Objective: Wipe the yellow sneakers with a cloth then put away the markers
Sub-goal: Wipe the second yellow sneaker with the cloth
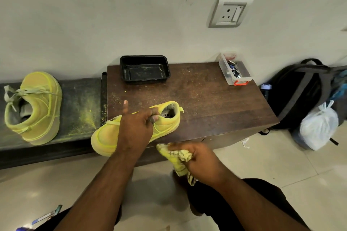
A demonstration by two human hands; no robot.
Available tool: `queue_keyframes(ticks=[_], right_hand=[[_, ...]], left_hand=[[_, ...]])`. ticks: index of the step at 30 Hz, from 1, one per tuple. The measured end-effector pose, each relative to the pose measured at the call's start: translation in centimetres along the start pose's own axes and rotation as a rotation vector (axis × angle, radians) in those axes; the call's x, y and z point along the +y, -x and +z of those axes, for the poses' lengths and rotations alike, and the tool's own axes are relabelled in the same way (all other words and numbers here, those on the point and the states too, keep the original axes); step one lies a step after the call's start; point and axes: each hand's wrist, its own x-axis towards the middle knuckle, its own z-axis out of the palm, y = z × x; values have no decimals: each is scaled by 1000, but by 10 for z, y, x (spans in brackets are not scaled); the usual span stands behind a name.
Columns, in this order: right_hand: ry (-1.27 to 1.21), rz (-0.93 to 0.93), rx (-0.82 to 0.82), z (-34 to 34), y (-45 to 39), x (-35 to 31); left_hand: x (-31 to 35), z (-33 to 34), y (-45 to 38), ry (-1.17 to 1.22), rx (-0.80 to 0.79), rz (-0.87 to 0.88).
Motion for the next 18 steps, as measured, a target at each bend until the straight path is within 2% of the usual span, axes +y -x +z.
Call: queue_keyframes(ticks=[1,3,5,6,10,14,18], right_hand=[[21,24,85,-5,1,-2],[-19,116,368,-21,-5,-2],[-211,164,583,-38,-16,-2],[-329,174,635,-45,-24,-4],[-716,234,617,-54,-64,-5],[-844,274,538,-44,-96,-2],[-949,185,478,-29,-109,-2]], left_hand=[[-1,0,0,-1,0,8],[-2,0,1,-1,13,23],[-2,1,1,-4,25,36],[-2,2,2,-1,27,35],[-2,2,3,20,40,25],[-3,2,3,37,53,29],[-4,3,3,16,53,46]])
